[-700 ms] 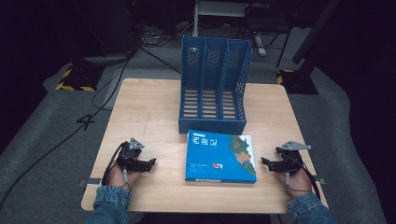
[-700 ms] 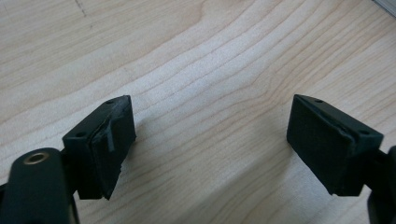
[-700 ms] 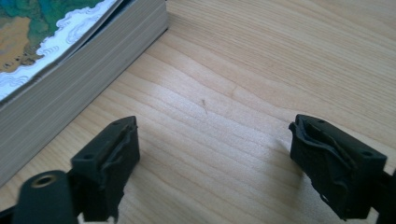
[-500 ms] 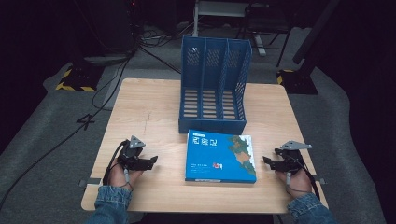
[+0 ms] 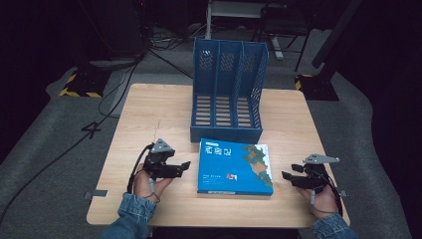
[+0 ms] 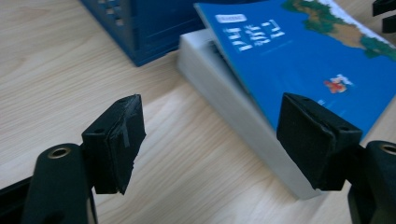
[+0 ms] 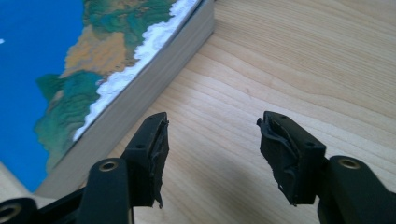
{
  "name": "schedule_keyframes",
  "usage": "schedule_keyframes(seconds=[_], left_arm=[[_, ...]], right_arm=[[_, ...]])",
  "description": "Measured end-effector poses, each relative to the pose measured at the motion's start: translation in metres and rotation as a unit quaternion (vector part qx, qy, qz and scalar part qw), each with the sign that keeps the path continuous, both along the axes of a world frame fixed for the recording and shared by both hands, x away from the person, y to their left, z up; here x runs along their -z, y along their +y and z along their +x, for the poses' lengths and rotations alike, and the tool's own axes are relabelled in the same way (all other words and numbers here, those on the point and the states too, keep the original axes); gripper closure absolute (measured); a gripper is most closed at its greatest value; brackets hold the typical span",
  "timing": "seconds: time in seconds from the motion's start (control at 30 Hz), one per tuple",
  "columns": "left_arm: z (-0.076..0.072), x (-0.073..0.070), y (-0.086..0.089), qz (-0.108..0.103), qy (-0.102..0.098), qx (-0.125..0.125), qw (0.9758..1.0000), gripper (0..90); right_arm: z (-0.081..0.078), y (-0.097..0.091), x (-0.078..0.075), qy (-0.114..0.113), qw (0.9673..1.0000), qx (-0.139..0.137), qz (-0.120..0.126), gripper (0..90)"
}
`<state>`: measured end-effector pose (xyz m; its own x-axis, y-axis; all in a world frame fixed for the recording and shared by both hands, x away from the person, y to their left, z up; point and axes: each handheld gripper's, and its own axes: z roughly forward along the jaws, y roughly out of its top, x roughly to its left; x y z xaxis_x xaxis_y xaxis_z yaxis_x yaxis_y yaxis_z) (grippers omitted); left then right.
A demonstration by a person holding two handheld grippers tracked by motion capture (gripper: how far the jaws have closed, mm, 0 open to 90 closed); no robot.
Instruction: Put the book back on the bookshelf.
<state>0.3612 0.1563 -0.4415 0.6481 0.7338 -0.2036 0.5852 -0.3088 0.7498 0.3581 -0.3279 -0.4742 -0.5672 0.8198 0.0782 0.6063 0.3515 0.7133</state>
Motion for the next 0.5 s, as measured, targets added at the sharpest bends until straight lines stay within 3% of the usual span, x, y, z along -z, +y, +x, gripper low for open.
schedule_keyframes(seconds=[0.17, 0.37, 0.43, 0.5], left_arm=[[0.008, 0.007, -0.030, -0.024, 0.028, 0.025, 0.9990, 25.3], [0.014, 0.016, -0.051, -0.017, 0.053, 0.038, 0.9977, 24.0], [0.019, 0.024, -0.059, 0.004, 0.070, 0.035, 0.9969, 24.2], [0.021, 0.027, -0.060, 0.011, 0.078, 0.035, 0.9963, 24.2]], right_arm=[[-0.010, 0.012, -0.007, -0.008, 0.9996, -0.022, 0.013, 42.1], [-0.016, 0.032, -0.009, 0.003, 0.9992, -0.033, 0.024, 38.3], [-0.017, 0.036, -0.008, 0.003, 0.9991, -0.036, 0.021, 38.2], [-0.017, 0.038, -0.007, 0.005, 0.9991, -0.037, 0.018, 38.2]])
